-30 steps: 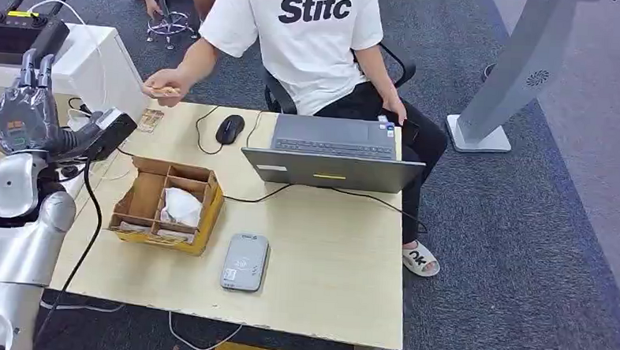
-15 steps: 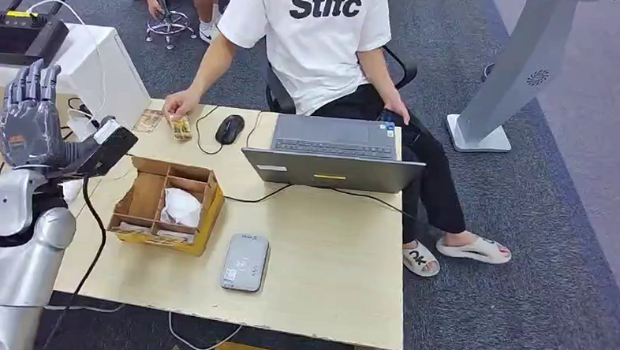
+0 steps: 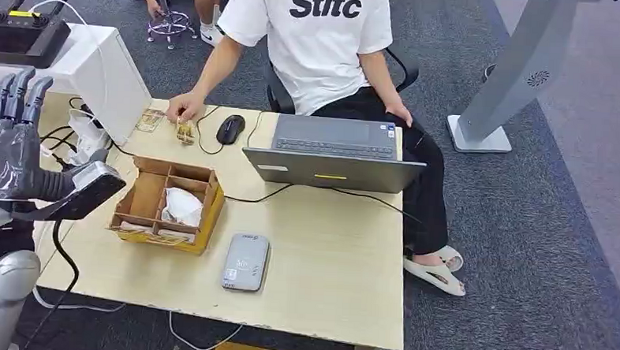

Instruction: Pass the card to the sensor for recognition and then transmit it.

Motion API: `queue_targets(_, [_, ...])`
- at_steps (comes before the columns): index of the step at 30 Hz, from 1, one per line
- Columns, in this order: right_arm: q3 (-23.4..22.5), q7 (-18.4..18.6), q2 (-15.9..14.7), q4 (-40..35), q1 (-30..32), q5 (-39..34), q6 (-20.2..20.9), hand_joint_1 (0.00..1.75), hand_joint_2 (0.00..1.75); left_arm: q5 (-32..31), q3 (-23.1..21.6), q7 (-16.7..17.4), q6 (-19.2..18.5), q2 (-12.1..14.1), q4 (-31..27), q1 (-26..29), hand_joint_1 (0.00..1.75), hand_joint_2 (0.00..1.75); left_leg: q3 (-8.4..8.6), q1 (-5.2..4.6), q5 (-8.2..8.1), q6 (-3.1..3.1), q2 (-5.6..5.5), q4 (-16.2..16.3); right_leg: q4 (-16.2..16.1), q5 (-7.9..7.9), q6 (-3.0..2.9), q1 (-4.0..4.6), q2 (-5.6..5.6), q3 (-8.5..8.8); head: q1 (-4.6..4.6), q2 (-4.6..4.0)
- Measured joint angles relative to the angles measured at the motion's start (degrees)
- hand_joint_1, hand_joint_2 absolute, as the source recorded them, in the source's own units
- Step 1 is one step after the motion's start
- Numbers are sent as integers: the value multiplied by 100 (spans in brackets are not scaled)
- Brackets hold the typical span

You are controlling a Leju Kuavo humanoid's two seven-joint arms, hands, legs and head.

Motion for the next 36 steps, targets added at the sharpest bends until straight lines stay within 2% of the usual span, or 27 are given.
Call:
queue_targets(4, [-64, 63, 22, 0, 2, -50, -20, 0, 175, 370, 0, 103, -412, 90, -438, 344, 0, 175, 1, -1, -1, 0, 2, 0, 0, 0, 0, 0, 2, -1, -4, 0])
queue_targets(11, [-157, 98, 46, 0, 5, -66, -22, 0, 175, 477, 0, 131, -488, 142, -763, 769, 0, 175, 2, -1, -1, 0, -1, -1, 0, -2, 1, 0, -3, 2, -4, 0])
queue_targets(15, [-171, 105, 57, 0, 12, -66, -15, 0, 175, 391, -13, 131, -453, 127, -813, 1197, 0, 175, 2, -1, -1, 0, 2, -1, 0, -3, 1, 0, 0, 0, -2, 0])
queue_targets(18, [-179, 87, 61, 0, 3, -68, -13, 0, 175, 61, -113, 188, -324, 92, -813, 1494, 0, 175, 2, -2, -1, -1, 1, -1, -1, -4, 2, -1, -2, 0, -4, 0])
queue_targets(24, [-210, 90, 85, 0, 1, -13, -2, 0, 175, -1341, -421, 584, 130, -21, -755, 1876, 0, 175, 1, -2, -3, -1, -2, -1, -3, -5, 4, -1, -5, 1, -4, 0])
queue_targets(30, [-210, 98, 98, 0, -1, 4, 4, 0, 175, -1549, -610, 651, 166, -140, -521, 1984, 0, 175, 2, -1, -3, -1, -2, -1, -2, -4, 4, 0, -5, 2, -2, 0])
queue_targets(34, [-210, 120, 98, 0, -3, 64, 13, 0, 175, -2173, -724, 846, 264, -186, -335, 1982, 0, 175, 1, -1, -3, -2, -2, -1, -2, -5, 4, 0, -5, 1, -4, 0])
queue_targets(36, [-210, 122, 98, 0, -3, 98, 13, 0, 175, -2253, -758, 877, 271, -210, -168, 1967, 0, 175, 2, -1, -3, -2, -2, -1, -2, -5, 4, 0, -5, 1, -4, 0])
